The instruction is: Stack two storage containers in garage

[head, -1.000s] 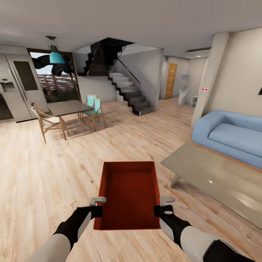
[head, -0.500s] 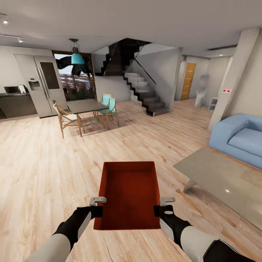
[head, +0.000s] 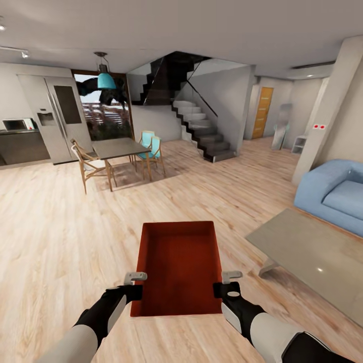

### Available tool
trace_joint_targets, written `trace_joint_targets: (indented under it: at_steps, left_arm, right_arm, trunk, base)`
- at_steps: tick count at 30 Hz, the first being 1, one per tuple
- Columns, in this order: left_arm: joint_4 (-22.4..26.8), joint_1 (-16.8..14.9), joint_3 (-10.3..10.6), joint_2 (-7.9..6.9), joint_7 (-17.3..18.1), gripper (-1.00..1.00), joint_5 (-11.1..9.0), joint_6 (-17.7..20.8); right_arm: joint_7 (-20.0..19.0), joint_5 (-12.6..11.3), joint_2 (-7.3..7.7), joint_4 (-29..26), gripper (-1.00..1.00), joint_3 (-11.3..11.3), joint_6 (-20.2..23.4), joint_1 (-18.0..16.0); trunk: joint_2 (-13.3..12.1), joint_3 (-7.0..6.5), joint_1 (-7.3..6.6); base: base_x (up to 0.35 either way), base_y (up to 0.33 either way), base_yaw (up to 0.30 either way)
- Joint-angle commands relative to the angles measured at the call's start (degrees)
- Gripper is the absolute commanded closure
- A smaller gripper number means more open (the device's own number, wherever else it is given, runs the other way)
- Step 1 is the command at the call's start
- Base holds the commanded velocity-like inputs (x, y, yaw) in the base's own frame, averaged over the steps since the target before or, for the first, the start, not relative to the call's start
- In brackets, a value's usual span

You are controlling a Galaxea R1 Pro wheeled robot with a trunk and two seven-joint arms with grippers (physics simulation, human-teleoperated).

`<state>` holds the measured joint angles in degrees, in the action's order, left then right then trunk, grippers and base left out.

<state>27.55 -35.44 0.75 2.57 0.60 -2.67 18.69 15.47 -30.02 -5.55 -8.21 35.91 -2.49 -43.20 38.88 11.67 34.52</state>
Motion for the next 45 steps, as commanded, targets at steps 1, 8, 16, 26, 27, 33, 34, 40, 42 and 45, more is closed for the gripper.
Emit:
trace_joint_targets:
  at_steps: [1,8,16,26,27,33,34,40,42,45]
  left_arm:
    - [0.3,-0.1,-1.0,-0.03,-0.3,1.0,1.0,0.3]
    - [0.2,-0.1,-0.9,-0.1,-0.2,1.0,1.0,0.4]
    - [0.2,-0.1,-0.9,-0.11,-0.2,1.0,0.9,0.4]
    - [0.2,-0.1,-0.9,-0.13,-0.1,1.0,0.8,0.5]
    - [0.2,-0.1,-0.9,-0.12,-0.1,1.0,0.8,0.5]
    - [0.2,-0.1,-0.9,-0.19,0.2,1.0,0.8,0.5]
    - [0.2,-0.1,-0.9,-0.19,0.2,1.0,0.8,0.5]
    - [0.2,-0.1,-0.9,-0.2,0.4,1.0,0.8,0.6]
    - [0.2,-0.1,-0.9,-0.2,0.4,1.0,0.8,0.6]
    - [0.2,-0.1,-0.9,-0.2,0.4,1.0,0.8,0.6]
  right_arm:
    - [1.9,-1.0,0.01,0.3,1.0,-1.0,-0.4,0.0]
    - [1.9,-1.0,0.01,0.3,1.0,-1.0,-0.4,0.0]
    - [1.9,-1.0,0.01,0.3,1.0,-1.0,-0.4,0.0]
    - [1.9,-1.0,0.01,0.4,1.0,-1.0,-0.4,0.0]
    - [1.9,-1.0,0.01,0.3,1.0,-1.0,-0.4,0.0]
    - [1.9,-1.0,-0.13,0.3,1.0,-1.0,-0.4,0.0]
    - [1.9,-1.0,-0.14,0.3,1.0,-1.0,-0.4,0.0]
    - [1.9,-1.0,-0.16,0.3,1.0,-1.0,-0.4,0.0]
    - [1.9,-1.0,-0.16,0.3,1.0,-1.0,-0.3,0.0]
    - [1.9,-1.0,-0.16,0.3,1.0,-1.0,-0.3,0.0]
  trunk:
    - [0.1,0.08,0.05]
    - [0.1,0.08,0.05]
    - [0.1,0.08,0.05]
    - [0.1,0.08,0.05]
    - [0.1,0.08,0.05]
    - [0.1,0.08,0.05]
    - [0.1,0.08,0.05]
    - [0.1,0.08,0.05]
    - [0.1,0.08,0.05]
    - [0.1,0.08,0.05]
  base:
    - [0.321,0.0,0.0]
    - [0.321,0.0,0.0]
    - [0.321,0.0,0.0]
    - [0.321,0.0,0.0]
    - [0.321,0.0,0.0]
    - [0.321,0.0,0.0]
    - [0.321,0.0,0.0]
    - [0.321,0.0,0.0]
    - [0.321,0.0,0.0]
    - [0.321,0.0,0.0]
